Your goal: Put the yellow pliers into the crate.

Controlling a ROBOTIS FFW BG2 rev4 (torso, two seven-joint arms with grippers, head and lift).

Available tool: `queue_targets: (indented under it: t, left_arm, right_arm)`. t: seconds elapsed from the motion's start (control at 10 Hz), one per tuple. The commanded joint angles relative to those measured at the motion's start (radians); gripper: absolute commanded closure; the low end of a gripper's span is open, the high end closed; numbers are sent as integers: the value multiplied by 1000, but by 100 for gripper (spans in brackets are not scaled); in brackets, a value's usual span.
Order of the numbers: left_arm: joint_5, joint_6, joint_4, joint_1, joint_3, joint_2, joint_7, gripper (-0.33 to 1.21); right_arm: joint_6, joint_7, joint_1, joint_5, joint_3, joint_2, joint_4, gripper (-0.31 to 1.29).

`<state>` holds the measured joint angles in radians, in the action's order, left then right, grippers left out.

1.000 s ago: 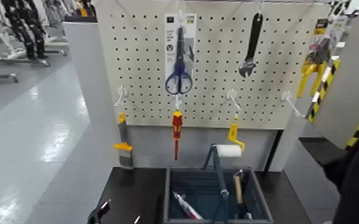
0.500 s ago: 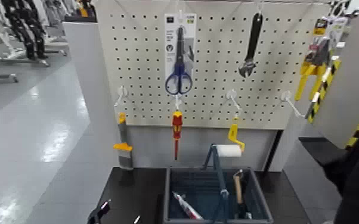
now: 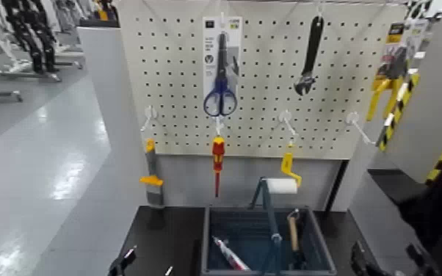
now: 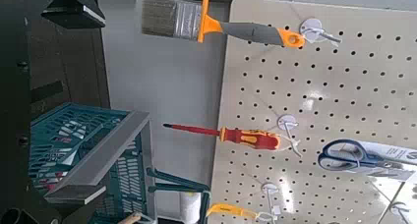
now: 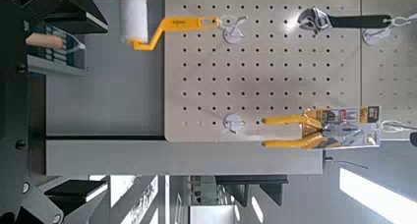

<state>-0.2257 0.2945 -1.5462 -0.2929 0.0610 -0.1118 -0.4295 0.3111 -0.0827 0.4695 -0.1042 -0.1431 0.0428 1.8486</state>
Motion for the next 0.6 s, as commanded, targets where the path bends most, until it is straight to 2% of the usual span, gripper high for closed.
queue_targets:
  t: [0.1, 0.3, 0.6]
  left_arm:
    - [-3, -5, 2, 1, 2, 0, 0, 11]
    - [-3, -8, 2, 5, 5, -2, 0, 11]
    - [-3, -12, 2, 8, 11, -5, 0, 11]
  right_arm:
    - [-118, -63, -58, -22, -93, 6, 80, 17]
    - [-230, -169, -129, -48, -170, 25, 121, 17]
    - [-311, -223, -226, -94, -220, 68, 132, 18]
